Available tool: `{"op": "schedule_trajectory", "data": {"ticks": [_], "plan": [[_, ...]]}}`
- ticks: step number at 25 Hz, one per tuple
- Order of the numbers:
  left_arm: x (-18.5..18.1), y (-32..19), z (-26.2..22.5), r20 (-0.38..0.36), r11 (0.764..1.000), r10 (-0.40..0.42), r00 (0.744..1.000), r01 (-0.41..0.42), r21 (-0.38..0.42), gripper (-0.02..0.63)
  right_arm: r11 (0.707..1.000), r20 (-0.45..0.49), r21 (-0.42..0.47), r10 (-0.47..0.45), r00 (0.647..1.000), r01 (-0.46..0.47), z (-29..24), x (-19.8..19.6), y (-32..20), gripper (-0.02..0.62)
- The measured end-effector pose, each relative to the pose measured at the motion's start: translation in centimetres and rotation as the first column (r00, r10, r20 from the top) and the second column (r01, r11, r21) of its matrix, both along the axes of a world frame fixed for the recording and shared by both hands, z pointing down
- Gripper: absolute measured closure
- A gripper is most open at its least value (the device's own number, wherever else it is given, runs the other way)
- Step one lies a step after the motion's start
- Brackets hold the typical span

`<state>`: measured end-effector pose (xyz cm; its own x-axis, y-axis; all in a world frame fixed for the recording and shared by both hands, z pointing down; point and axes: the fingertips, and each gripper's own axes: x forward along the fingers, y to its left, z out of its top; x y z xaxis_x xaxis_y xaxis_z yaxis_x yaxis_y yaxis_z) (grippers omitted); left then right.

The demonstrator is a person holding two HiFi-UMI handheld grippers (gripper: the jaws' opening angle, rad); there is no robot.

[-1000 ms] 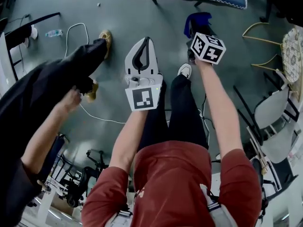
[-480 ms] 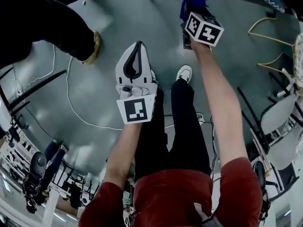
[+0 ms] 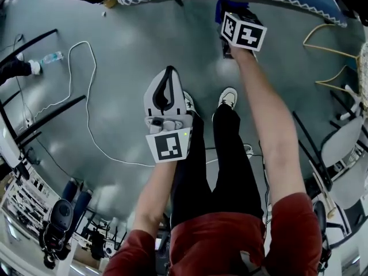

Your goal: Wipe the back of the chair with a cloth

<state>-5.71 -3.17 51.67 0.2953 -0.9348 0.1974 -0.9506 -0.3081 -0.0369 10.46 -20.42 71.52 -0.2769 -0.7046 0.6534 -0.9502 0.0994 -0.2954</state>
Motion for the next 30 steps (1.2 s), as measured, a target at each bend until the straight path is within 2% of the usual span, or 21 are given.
{"op": "schedule_trajectory", "data": {"ticks": [6,10,22,26,30], "plan": [[-0.2,-0.5,-0.9,0.002,1.0,0.013,1.0,-0.013,0.016,0.594,1.0,-0.003,0.019,0.001,1.0,-0.001,-1.8,-0.3,0.6,0.532],[0.5,-0.5,-2.8,0.007,1.0,0.024,1.0,-0.024,0.015,0.594,0.998,-0.028,0.056,-0.038,0.999,0.039,-5.3,-0.1,0.9,0.532],[1.7,1.4,-13.1,0.041,0.995,0.067,0.997,-0.07,0.071,0.594,0.995,0.01,0.098,-0.025,1.0,0.024,-17.5,-0.8,4.3,0.532],[1.1,2.3,-16.5,0.073,0.996,0.059,0.996,-0.064,0.065,0.594,0.994,-0.011,0.087,-0.064,0.998,0.065,-21.1,-0.8,5.9,0.532],[0.5,3.3,-19.9,0.059,0.998,0.038,0.998,-0.041,0.046,0.594,0.986,-0.035,0.115,-0.12,0.992,0.123,-26.1,-1.0,7.6,0.531]]}}
